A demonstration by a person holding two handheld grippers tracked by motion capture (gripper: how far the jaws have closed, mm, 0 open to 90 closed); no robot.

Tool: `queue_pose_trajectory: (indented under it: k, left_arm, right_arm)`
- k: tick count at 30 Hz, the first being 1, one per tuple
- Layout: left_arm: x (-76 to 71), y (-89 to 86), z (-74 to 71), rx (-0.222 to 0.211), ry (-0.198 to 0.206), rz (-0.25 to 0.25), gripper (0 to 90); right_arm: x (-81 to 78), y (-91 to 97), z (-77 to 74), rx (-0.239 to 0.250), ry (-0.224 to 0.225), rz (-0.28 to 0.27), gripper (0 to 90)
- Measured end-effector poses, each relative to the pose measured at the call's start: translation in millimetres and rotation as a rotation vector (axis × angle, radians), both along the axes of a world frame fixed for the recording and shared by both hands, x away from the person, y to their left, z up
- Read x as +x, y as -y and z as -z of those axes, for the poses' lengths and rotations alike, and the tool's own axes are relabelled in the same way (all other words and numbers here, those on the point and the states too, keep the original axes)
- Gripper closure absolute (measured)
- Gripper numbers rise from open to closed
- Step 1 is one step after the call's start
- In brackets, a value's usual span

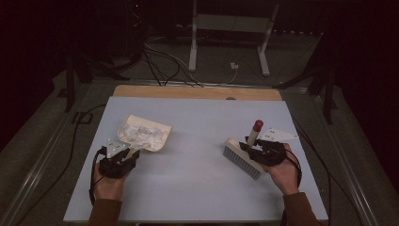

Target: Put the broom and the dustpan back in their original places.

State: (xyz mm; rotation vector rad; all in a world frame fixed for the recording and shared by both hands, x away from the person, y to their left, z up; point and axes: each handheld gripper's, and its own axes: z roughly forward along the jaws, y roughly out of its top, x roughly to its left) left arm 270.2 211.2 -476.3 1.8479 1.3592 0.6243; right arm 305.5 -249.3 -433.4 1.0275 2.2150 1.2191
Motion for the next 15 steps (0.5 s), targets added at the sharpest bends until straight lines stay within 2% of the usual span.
queue_pose_trajectory:
  k: [4, 6, 15]
  left_arm:
    - [-2.9, 1.6, -1.0, -0.006, 0.000, -0.021, 66.5]
    - [-4.4, 1.3, -1.9, -0.015, -0.003, -0.019, 66.6]
    - [-8.6, 2.9, -5.7, 0.006, 0.032, -0.004, 66.8]
  right_arm:
    - [-0.1, -4.6, 2.1, 0.027, 0.000, 0.030, 69.9]
    - [-0.5, -5.8, 1.6, 0.020, 0.001, 0.022, 70.0]
    - [-0.9, -2.3, 0.8, 0.017, -0.003, -0.001, 70.1]
